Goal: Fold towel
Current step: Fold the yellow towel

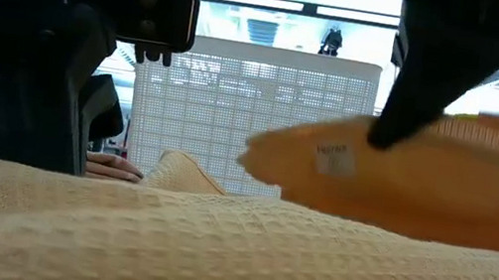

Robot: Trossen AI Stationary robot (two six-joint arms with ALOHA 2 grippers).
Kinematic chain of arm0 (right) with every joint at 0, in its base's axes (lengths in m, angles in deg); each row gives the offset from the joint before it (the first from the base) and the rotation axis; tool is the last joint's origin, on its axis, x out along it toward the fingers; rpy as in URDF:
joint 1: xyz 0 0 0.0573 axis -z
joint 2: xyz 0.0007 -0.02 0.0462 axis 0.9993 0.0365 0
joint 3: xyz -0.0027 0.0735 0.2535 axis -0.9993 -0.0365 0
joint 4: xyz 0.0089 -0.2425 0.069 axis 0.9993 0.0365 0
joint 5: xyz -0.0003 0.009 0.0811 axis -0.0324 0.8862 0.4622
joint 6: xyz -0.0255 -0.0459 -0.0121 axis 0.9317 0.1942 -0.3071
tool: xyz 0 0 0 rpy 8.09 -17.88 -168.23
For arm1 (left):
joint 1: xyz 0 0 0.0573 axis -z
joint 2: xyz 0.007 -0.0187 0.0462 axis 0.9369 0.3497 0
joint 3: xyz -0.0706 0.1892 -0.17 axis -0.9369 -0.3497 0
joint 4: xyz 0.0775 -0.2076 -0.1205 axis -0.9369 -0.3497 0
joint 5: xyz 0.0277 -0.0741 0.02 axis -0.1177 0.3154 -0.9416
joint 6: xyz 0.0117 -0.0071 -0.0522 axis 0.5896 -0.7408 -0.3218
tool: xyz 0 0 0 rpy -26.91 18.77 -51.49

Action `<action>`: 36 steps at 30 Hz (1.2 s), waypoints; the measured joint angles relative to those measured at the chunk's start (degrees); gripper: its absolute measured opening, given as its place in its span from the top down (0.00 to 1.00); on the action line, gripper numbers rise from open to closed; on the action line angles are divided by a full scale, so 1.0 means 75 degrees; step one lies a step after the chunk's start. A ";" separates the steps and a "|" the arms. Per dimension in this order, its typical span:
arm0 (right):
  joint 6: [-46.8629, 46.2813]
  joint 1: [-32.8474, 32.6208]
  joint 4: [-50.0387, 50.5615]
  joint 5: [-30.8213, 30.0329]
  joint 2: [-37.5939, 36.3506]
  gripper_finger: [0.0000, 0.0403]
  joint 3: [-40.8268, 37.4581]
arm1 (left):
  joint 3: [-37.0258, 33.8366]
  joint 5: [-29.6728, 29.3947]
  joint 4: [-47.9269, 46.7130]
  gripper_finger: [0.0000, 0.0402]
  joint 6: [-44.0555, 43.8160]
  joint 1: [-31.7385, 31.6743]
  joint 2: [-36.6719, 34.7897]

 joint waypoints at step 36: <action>0.1001 0.1026 -0.0185 0.1151 -0.2979 1.00 0.1111 | -0.0402 -0.1788 -0.0028 1.00 -0.0386 -0.0161 -0.0199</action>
